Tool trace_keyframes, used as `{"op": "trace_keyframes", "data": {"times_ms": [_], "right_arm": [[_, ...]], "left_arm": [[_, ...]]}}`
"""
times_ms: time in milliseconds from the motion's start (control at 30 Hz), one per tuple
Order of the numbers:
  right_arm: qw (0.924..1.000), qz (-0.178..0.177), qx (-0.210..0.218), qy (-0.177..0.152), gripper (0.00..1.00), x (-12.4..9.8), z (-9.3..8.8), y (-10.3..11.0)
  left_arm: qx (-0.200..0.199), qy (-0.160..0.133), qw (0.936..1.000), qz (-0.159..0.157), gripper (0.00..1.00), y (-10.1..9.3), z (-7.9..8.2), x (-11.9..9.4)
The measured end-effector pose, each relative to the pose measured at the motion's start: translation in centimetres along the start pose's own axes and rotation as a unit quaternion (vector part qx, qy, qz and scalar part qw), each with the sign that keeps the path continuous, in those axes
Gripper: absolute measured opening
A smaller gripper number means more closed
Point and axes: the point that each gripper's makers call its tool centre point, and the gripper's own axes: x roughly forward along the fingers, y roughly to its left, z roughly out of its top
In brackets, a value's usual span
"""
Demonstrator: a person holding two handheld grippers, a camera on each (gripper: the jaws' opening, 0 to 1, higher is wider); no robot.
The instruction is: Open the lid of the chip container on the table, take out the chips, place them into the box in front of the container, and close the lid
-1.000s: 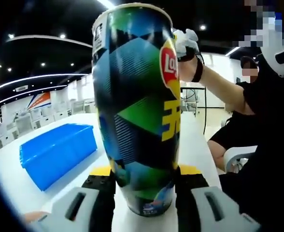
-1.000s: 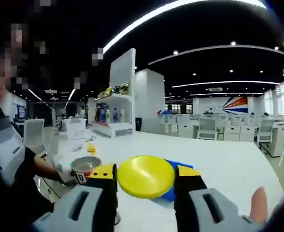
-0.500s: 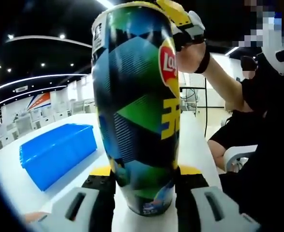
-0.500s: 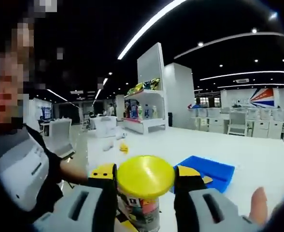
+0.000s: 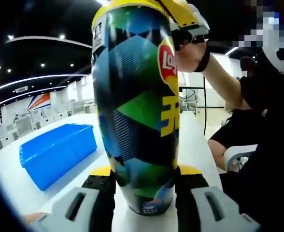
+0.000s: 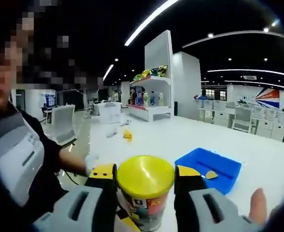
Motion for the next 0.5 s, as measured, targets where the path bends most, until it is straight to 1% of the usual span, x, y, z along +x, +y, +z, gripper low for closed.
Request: {"op": "trace_keyframes", "data": {"times_ms": [200,367,400,467,500], "right_arm": [[0.9999,0.011,0.013,0.005,0.44,-0.1,-0.2,0.2],[0.9997,0.018,-0.016,0.001,0.44,-0.2,-0.5,0.4],[0.9997,0.019,-0.016,0.001,0.45,-0.2,-0.4,0.4],[0.9996,0.025,-0.009,-0.004,0.47,-0.5,-0.1,0.5],[0.9992,0.028,0.003,-0.027,0.47,-0.8,0.9,0.5]], "left_arm": [[0.000,0.000,1.0000,0.000,0.48,0.0,-0.1,0.0],[0.000,0.001,1.0000,-0.001,0.48,-0.1,-0.2,0.0],[0.000,0.001,1.0000,-0.001,0.48,-0.1,-0.2,0.0],[-0.001,0.001,1.0000,-0.001,0.48,-0.1,-0.2,0.0],[0.000,0.002,1.0000,-0.001,0.48,-0.1,-0.3,0.0]]}}
